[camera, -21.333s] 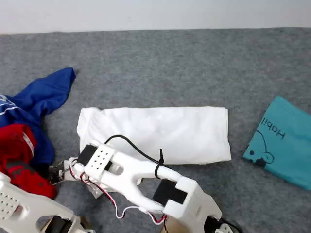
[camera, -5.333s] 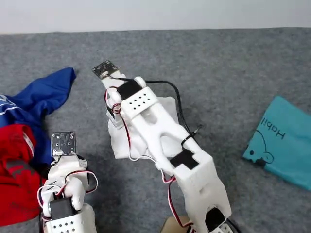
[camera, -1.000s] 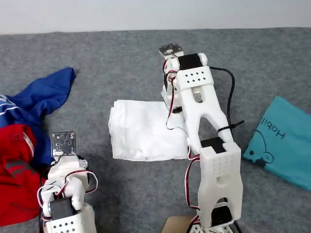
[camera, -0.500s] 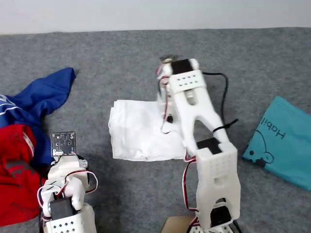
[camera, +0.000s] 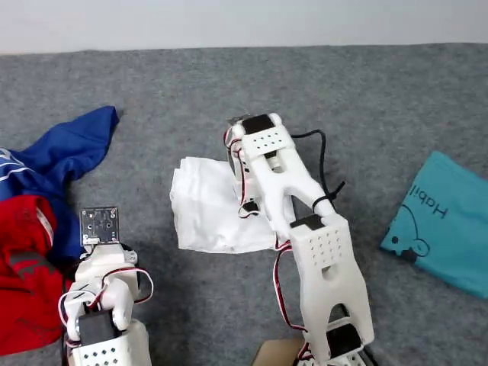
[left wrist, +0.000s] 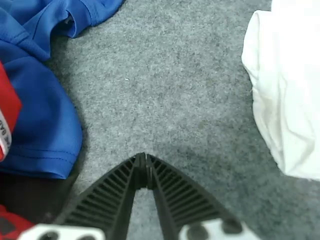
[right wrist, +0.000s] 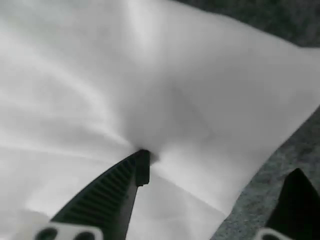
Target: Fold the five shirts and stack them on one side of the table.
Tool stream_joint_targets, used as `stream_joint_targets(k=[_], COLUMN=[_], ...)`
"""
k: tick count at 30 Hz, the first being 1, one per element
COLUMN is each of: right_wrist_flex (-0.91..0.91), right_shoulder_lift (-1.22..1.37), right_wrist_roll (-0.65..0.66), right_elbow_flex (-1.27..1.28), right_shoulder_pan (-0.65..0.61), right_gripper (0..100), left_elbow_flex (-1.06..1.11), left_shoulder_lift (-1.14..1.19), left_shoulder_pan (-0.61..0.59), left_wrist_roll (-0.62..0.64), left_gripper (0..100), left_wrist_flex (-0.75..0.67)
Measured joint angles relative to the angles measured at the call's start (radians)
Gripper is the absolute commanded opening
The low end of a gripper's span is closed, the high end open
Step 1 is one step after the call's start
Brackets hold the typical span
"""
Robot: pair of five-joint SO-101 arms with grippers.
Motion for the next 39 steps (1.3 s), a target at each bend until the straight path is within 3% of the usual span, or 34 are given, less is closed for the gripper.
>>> stream_joint_targets(k=[4,9,18,23,29,35,39], right_wrist_flex=[0.008,0.025,0.072,0.074,0.058,-0.144,-0.353], right_shoulder_lift=[0.018,0.021,-0.003,-0.087,-0.199,-0.21,-0.204], right_wrist_roll=[0.0,0.044,0.166,0.344,0.657,0.953,1.048], right_elbow_flex=[-0.014,-0.015,0.0,0.003,0.003,0.003,0.003], right_shoulder_pan=[0.002,0.002,0.077,0.195,0.331,0.428,0.41], right_gripper=[33.6,0.8,1.0,1.0,1.0,1.0,1.4], left_elbow_flex=[0.0,0.0,0.0,0.0,0.0,0.0,0.0], left_shoulder_lift=[0.0,0.0,0.0,0.0,0.0,0.0,0.0], left_shoulder_pan=[0.0,0.0,0.0,0.0,0.0,0.0,0.0], left_wrist_roll=[0.0,0.0,0.0,0.0,0.0,0.0,0.0], left_gripper=[1,1,1,1,1,1,1], left_wrist_flex=[0.0,0.0,0.0,0.0,0.0,0.0,0.0])
